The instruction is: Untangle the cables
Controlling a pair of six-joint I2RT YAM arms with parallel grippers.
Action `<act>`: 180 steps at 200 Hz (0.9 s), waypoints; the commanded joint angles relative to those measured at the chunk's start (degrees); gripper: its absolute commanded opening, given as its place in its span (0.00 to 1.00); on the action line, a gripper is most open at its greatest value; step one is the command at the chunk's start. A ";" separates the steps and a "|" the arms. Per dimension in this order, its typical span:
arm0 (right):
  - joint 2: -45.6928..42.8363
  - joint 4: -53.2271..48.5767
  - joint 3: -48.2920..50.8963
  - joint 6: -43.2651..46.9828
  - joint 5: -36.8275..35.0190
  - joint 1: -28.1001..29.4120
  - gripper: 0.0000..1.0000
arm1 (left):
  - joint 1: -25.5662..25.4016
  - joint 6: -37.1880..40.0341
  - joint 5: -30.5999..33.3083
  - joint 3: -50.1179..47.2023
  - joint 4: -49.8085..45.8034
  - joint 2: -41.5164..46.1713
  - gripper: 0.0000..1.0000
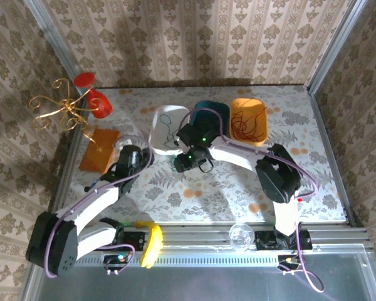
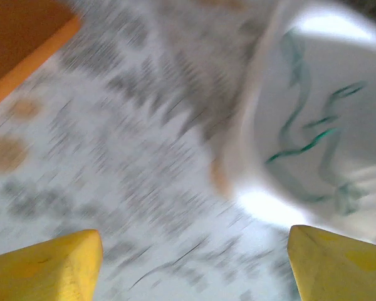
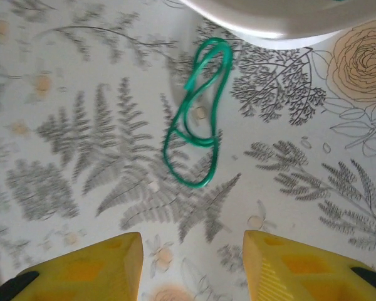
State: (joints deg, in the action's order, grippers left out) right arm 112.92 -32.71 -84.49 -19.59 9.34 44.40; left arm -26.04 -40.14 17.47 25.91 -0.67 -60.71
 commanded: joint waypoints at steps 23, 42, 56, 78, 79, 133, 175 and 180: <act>7.41 -4.73 -7.04 1.14 -0.96 -0.67 0.45 | 0.36 -3.77 2.89 -6.05 -5.85 8.74 0.79; 8.52 -2.21 -6.81 0.28 -0.12 -0.73 0.41 | 0.42 -3.14 1.68 -6.58 -5.83 9.25 0.79; 9.08 -0.69 -6.83 -0.18 0.50 -0.80 0.37 | 0.38 -2.51 0.37 -6.49 -5.20 8.80 0.79; 9.57 1.54 -6.83 -1.20 1.36 -0.74 0.33 | 0.38 -1.96 -3.06 -7.16 -0.89 7.03 0.79; 9.63 1.61 -6.83 -1.22 1.41 -0.73 0.32 | 0.38 -1.96 -3.19 -7.22 -0.64 6.89 0.79; 7.94 4.17 -3.89 -1.46 3.64 -0.95 0.06 | 0.38 2.62 -16.86 -6.76 12.16 -0.46 0.78; -2.00 9.71 7.15 -0.71 9.50 -2.49 0.03 | 0.31 7.96 -32.47 -4.58 19.19 -2.30 0.75; -3.45 10.78 8.55 -0.55 9.71 -2.64 0.02 | 0.23 8.40 -33.74 -4.06 19.36 -2.47 0.75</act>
State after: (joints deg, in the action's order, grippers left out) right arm 117.08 -25.19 -81.47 -20.95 14.17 43.03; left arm -25.82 -36.40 -4.67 19.29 13.06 -62.57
